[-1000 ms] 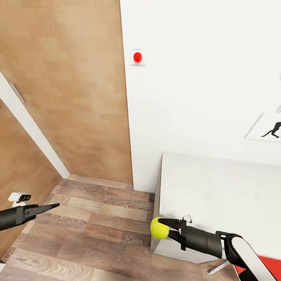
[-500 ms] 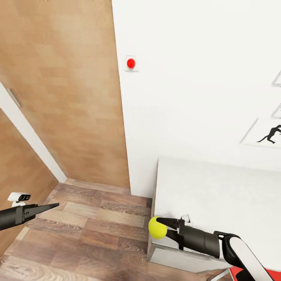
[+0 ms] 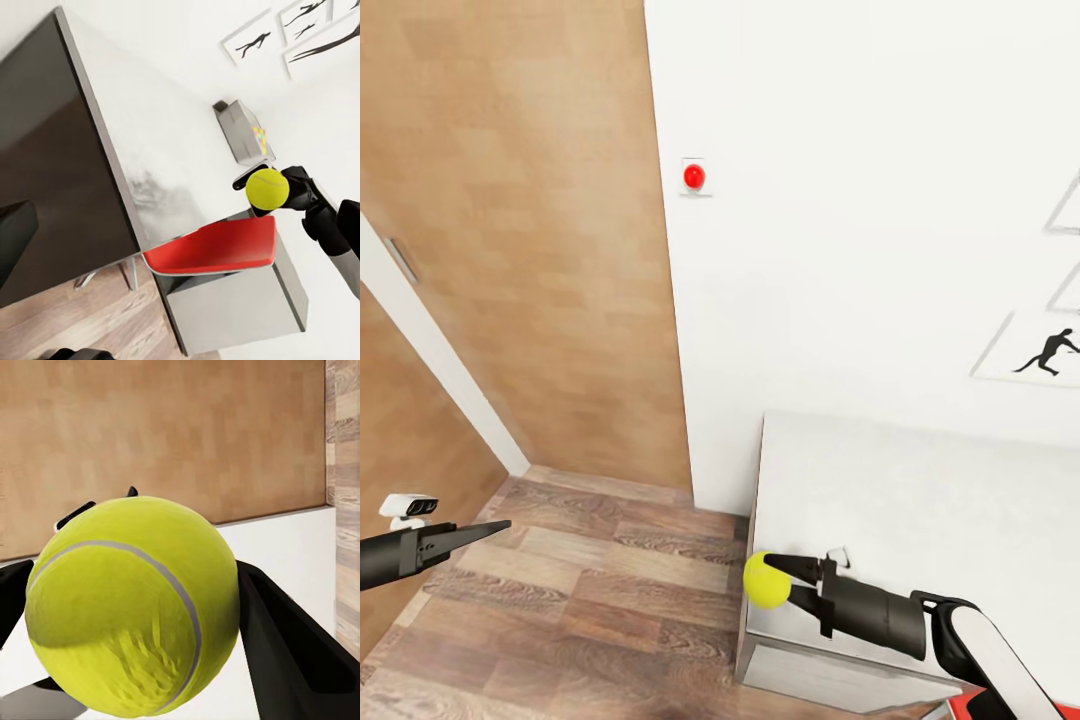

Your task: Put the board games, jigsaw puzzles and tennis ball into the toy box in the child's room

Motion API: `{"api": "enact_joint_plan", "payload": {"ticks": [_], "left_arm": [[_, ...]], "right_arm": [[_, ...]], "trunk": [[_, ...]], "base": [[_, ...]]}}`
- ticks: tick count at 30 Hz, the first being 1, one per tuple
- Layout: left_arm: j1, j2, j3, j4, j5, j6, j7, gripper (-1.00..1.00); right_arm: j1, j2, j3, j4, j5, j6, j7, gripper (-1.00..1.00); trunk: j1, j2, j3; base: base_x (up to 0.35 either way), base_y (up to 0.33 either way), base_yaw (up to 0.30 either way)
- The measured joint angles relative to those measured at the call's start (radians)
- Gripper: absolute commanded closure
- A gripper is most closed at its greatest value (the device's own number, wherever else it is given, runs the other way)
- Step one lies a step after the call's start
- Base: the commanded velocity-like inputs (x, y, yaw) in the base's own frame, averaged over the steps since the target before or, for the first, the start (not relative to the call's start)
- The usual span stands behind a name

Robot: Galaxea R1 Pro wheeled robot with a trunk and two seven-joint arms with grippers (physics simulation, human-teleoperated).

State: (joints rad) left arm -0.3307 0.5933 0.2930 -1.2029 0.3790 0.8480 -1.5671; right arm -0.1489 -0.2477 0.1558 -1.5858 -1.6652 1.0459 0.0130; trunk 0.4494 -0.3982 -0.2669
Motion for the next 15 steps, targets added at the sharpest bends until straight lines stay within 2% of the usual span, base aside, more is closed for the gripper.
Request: {"api": "enact_joint_plan", "payload": {"ticks": [6,15], "left_arm": [[0.000,0.000,0.001,0.000,0.001,-0.001,0.000,-1.00],[0.000,0.000,0.017,0.001,0.000,-0.002,0.000,-1.00]], "right_arm": [[0.001,0.000,-0.001,0.000,-0.003,0.000,0.025,1.00],[0.001,0.002,-0.002,0.000,0.000,0.000,0.030,1.00]], "trunk": [[0.000,0.000,0.010],[0.000,0.000,0.025]], "base": [[0.000,-0.048,0.000],[0.000,-0.256,0.000]]}}
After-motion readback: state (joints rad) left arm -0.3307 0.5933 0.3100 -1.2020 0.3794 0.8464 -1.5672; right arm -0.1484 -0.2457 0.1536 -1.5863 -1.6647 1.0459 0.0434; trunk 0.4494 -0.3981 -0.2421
